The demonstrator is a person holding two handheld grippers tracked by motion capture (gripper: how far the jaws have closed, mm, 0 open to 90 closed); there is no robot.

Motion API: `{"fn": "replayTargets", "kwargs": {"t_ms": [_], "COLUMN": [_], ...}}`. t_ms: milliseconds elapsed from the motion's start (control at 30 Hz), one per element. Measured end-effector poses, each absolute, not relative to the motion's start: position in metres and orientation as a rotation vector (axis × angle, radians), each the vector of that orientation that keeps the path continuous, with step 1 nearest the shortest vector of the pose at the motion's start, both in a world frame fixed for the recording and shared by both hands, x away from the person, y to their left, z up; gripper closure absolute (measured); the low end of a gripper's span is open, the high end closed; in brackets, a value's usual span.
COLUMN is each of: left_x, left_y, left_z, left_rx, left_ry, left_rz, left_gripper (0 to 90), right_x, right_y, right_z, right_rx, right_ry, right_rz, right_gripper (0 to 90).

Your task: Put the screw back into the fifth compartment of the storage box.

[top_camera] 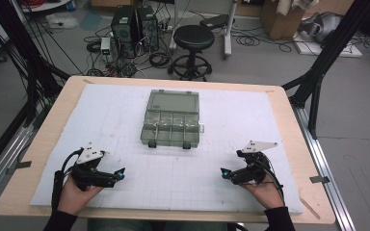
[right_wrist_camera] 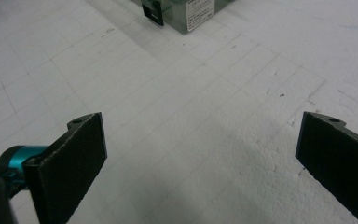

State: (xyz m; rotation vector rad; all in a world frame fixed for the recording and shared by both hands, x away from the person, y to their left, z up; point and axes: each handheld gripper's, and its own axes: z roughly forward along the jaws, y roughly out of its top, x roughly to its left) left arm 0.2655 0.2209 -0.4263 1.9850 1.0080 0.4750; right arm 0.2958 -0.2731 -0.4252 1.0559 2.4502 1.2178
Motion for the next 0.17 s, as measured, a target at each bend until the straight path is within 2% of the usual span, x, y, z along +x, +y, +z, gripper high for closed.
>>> {"fn": "replayTargets", "kwargs": {"t_ms": [167], "left_x": [0.2666], "left_y": [0.2198], "left_z": [-0.4266], "left_rx": [1.991], "left_ry": [1.001], "left_rz": [0.471], "left_gripper": [1.7], "right_x": [0.2951], "right_y": [-0.2729], "right_z": [-0.4274], "right_rx": [1.051], "right_ry": [2.452], "right_rz": [1.215], "right_gripper": [0.6]}}
